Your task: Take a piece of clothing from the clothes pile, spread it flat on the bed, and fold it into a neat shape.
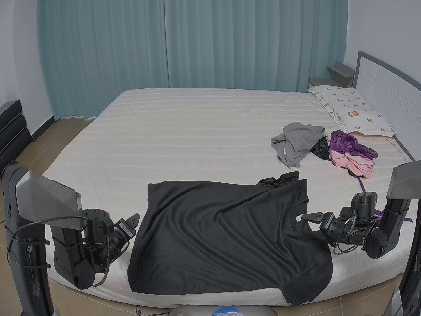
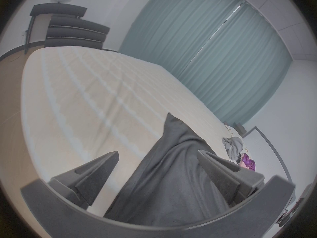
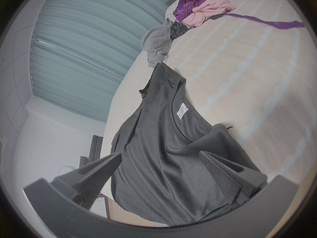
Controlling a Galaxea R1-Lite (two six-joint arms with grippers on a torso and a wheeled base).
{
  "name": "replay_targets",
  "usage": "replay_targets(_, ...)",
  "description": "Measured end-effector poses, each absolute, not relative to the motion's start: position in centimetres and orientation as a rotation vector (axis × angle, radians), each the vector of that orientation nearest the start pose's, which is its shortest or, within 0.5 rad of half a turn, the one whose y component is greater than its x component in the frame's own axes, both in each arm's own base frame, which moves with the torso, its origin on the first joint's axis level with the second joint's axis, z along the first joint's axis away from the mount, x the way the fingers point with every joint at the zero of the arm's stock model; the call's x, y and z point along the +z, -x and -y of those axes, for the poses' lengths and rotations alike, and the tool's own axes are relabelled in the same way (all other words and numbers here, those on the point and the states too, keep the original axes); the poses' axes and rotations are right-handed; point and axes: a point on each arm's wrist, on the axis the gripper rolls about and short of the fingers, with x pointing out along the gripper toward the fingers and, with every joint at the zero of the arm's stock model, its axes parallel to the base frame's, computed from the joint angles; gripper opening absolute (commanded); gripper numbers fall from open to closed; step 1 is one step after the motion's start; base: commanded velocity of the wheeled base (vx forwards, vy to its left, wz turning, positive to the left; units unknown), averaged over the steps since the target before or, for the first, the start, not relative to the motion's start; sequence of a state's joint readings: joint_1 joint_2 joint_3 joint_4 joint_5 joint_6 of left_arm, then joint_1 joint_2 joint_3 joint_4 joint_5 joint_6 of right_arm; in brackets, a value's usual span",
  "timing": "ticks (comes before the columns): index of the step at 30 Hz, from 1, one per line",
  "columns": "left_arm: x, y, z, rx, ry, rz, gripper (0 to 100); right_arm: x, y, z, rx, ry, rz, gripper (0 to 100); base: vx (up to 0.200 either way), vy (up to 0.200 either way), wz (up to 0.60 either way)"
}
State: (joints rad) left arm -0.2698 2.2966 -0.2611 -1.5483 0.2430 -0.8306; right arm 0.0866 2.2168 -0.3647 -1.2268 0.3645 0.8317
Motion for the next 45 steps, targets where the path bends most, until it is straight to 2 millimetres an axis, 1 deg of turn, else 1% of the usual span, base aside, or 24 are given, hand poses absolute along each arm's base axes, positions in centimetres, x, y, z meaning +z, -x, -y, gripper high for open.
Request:
replay_targets(4,-1.0,-28.3,7.4,0.111,0.659,-0.45,100,-0.8,-28.4,-3.6,0.157,-0.875,-0.778,100,0.0,0.0,0.0)
replay_targets(9,-0.8,-31.1,7.9,0.077,0.657,-0.468,100,-0.8,-28.3,-3.7,0.16,-0.875,-0.78,100,0.0,0.0,0.0)
replay_targets(22,0.8,-42.5,9.0,0.054,0.68,-0.464,100,-0.9,-28.3,-4.0,0.165,-0.872,-0.785,100,0.0,0.0,0.0)
replay_targets(26,0.8,-45.8,8.9,0.059,0.687,-0.451,100,-0.9,-28.3,-4.0,0.166,-0.87,-0.787,100,0.0,0.0,0.0)
replay_targets(28,0.2,-47.1,8.9,0.065,0.688,-0.453,100,-0.9,-28.3,-4.0,0.165,-0.87,-0.788,100,0.0,0.0,0.0)
replay_targets(33,-2.4,-48.9,8.6,0.092,0.682,-0.496,100,-1.0,-28.3,-4.1,0.166,-0.87,-0.789,100,0.0,0.0,0.0)
replay_targets(38,-3.9,-49.8,8.7,0.099,0.681,-0.493,100,-1.2,-28.1,-4.2,0.165,-0.87,-0.803,100,0.0,0.0,0.0)
replay_targets(42,-4.7,-50.1,8.8,0.1,0.68,-0.496,100,-1.3,-28.0,-4.3,0.166,-0.868,-0.808,100,0.0,0.0,0.0)
replay_targets(43,-4.9,-50.2,8.8,0.099,0.679,-0.495,0,-1.3,-28.0,-4.3,0.166,-0.868,-0.809,100,0.0,0.0,0.0)
replay_targets(45,-5.1,-50.3,8.9,0.099,0.679,-0.496,0,-1.3,-28.0,-4.4,0.167,-0.868,-0.81,100,0.0,0.0,0.0)
